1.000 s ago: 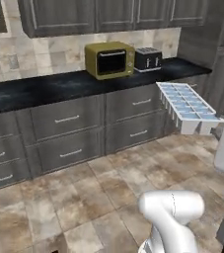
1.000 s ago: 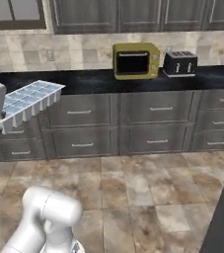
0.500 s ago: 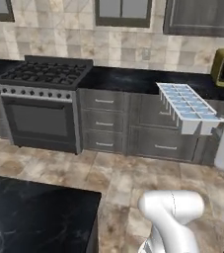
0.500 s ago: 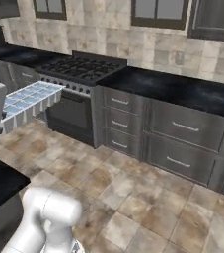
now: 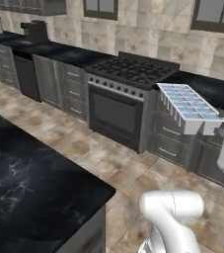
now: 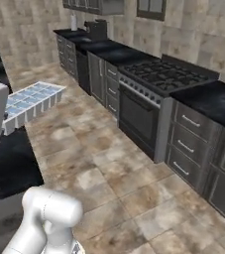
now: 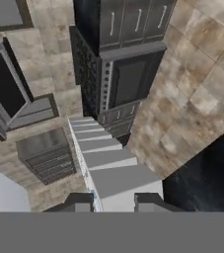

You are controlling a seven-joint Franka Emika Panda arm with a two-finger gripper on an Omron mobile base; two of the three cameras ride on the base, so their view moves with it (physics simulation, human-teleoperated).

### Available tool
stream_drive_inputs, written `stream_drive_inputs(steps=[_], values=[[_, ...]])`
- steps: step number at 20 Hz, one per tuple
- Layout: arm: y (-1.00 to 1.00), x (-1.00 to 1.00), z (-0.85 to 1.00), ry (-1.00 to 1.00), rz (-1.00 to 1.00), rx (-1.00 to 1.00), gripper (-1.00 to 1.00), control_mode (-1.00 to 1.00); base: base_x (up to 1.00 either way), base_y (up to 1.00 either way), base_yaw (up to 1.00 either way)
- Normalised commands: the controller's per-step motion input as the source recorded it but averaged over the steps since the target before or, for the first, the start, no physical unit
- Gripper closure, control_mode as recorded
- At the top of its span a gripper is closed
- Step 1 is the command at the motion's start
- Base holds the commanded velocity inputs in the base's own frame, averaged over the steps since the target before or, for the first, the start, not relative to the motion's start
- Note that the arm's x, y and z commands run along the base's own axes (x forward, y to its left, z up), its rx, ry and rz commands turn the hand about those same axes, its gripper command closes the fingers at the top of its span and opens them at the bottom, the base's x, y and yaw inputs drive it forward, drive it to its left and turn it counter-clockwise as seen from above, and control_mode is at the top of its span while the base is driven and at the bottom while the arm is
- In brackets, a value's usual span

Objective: Open the freezer door, pick up the ice cube tray from the freezer, and place it on the dining counter.

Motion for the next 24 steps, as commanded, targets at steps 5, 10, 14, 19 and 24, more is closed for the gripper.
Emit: stream_drive_inputs(steps=[5, 10, 14, 19, 24], values=[[0.0, 0.0, 0.0, 0.0, 0.0, 0.0, 1.0, 1.0, -0.13, 0.02, 0.82], [0.0, 0.0, 0.0, 0.0, 0.0, 0.0, 1.0, 1.0, -0.51, 0.67, 0.61], [0.0, 0.0, 0.0, 0.0, 0.0, 0.0, 1.0, 1.0, -0.43, 1.0, 0.42], [0.0, 0.0, 0.0, 0.0, 0.0, 0.0, 1.0, 1.0, 0.02, 1.0, 0.35], [0.0, 0.0, 0.0, 0.0, 0.0, 0.0, 1.0, 1.0, -0.01, 1.0, 0.38]])
